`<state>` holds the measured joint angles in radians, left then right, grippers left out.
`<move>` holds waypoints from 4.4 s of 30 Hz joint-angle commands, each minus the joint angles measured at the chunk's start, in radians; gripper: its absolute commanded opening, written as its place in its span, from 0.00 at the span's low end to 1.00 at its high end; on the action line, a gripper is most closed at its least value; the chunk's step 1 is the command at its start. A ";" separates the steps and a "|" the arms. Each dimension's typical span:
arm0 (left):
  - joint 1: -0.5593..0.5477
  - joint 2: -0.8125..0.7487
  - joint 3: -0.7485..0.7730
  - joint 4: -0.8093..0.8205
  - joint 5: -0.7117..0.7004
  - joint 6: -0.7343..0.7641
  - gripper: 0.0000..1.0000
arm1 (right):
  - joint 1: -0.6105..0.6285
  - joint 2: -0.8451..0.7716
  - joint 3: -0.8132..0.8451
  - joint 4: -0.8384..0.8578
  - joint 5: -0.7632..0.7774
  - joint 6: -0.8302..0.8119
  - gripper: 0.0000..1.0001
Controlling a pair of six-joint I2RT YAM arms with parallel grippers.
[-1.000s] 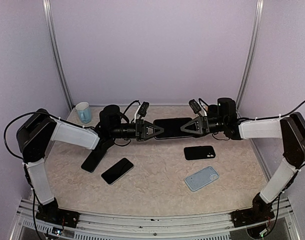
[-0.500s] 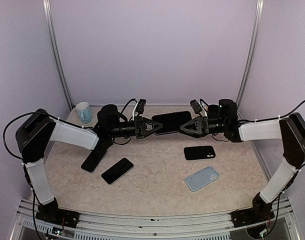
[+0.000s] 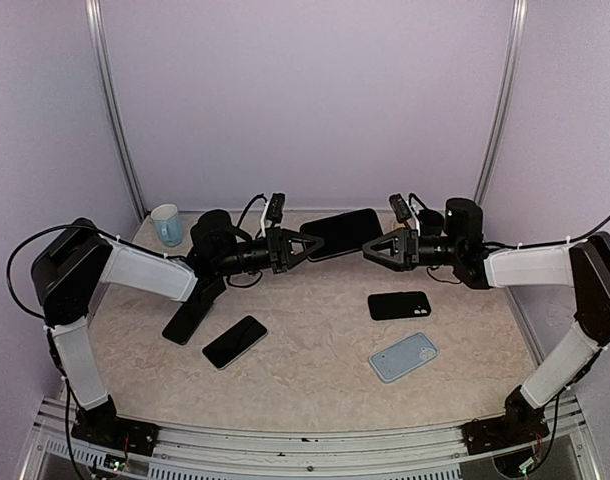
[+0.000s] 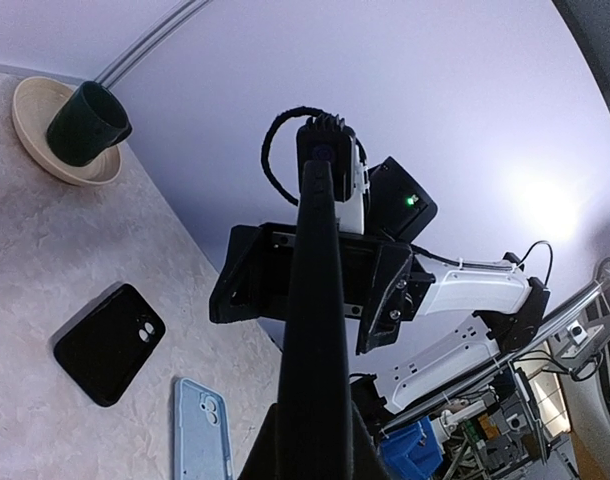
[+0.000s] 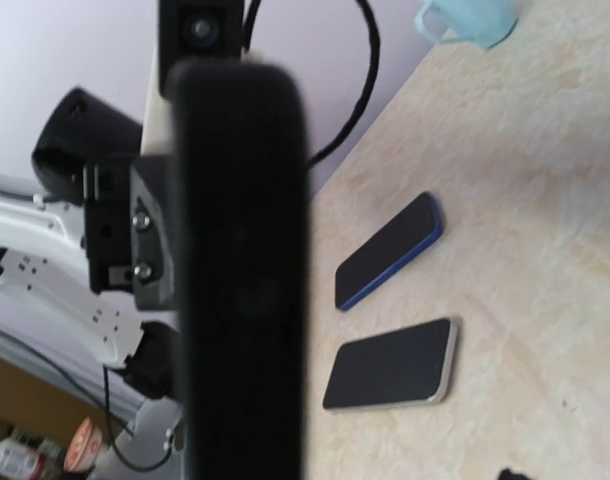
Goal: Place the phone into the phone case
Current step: Press the phone with the phone case.
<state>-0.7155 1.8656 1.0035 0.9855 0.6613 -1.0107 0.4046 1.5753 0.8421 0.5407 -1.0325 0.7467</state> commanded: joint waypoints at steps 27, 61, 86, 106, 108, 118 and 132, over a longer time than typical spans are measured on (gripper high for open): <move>-0.050 0.022 -0.049 0.216 -0.051 -0.068 0.00 | 0.060 0.024 0.052 0.319 0.023 0.182 0.07; -0.025 0.003 -0.077 0.040 0.003 -0.006 0.29 | 0.034 -0.082 0.113 -0.073 0.150 -0.098 0.00; 0.090 -0.188 -0.139 -0.319 0.004 0.328 0.81 | 0.011 -0.182 0.236 -0.511 0.064 -0.339 0.00; 0.053 -0.191 0.228 -0.945 0.212 0.869 0.99 | 0.003 -0.247 0.210 -0.702 -0.040 -0.515 0.00; 0.041 -0.180 0.256 -1.011 0.206 0.915 0.99 | 0.003 -0.259 0.194 -0.697 -0.051 -0.525 0.00; -0.028 -0.089 0.399 -1.194 0.200 1.035 0.99 | 0.035 -0.260 0.169 -0.725 -0.099 -0.581 0.00; -0.085 0.003 0.498 -1.320 0.232 1.088 0.80 | 0.079 -0.216 0.200 -0.751 -0.091 -0.618 0.00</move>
<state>-0.7933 1.8496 1.4727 -0.2821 0.8680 0.0460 0.4732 1.3544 1.0096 -0.2356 -1.0836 0.1459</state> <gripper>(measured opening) 0.877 0.090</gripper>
